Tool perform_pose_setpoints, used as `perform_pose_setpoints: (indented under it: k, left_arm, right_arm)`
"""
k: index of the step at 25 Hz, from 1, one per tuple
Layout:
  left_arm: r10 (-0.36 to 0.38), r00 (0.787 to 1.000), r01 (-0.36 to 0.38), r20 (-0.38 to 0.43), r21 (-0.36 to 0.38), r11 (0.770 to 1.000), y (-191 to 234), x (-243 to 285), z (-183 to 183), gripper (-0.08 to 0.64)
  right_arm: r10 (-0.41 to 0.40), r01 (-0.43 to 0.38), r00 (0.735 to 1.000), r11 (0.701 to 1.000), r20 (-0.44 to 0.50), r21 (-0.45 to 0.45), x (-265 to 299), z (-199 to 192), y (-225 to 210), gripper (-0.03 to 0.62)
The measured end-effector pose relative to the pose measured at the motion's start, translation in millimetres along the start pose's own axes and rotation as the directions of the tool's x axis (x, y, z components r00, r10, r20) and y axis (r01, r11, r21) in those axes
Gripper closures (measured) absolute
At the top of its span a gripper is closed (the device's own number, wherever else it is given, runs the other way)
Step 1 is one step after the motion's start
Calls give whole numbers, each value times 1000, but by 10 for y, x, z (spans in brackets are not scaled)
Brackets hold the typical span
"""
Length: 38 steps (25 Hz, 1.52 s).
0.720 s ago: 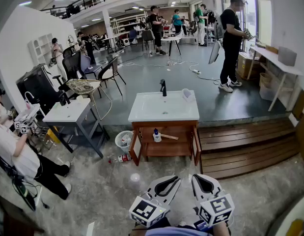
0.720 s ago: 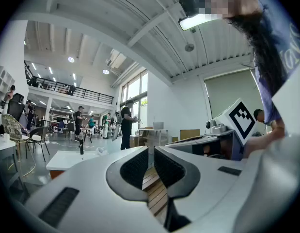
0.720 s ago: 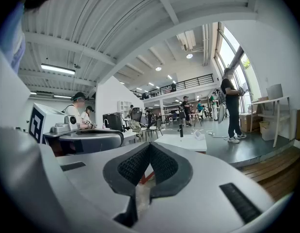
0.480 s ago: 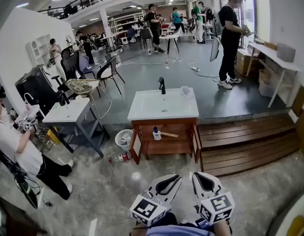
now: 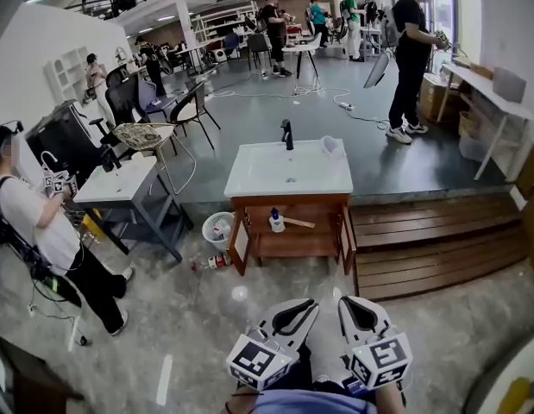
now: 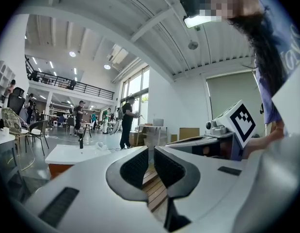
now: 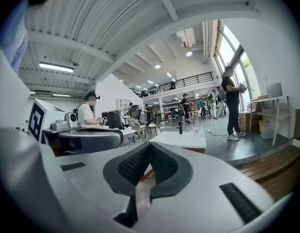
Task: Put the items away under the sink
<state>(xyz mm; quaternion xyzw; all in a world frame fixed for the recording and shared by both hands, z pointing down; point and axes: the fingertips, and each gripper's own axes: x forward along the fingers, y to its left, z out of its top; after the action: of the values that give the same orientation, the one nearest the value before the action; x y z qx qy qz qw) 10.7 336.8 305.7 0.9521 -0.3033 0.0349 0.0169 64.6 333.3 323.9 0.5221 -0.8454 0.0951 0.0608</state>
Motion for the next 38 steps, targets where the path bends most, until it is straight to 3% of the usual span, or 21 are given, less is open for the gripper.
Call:
perform_pose_setpoints:
  k: [14, 28, 38]
  left_arm:
    - [-23, 999, 22, -27, -44, 999, 707, 614, -202, 526]
    - [-58, 997, 55, -44, -54, 997, 2084, 1531, -141, 526]
    - [-75, 997, 73, -32, -42, 996, 2901, 1782, -63, 526]
  right_arm:
    - [-5, 6, 999, 999, -44, 33, 808, -10, -485, 575]
    - [-57, 62, 994, 997, -89, 56, 2108, 231, -1188, 575]
    - [-77, 82, 992, 995, -101, 53, 2938, 396, -1298, 575]
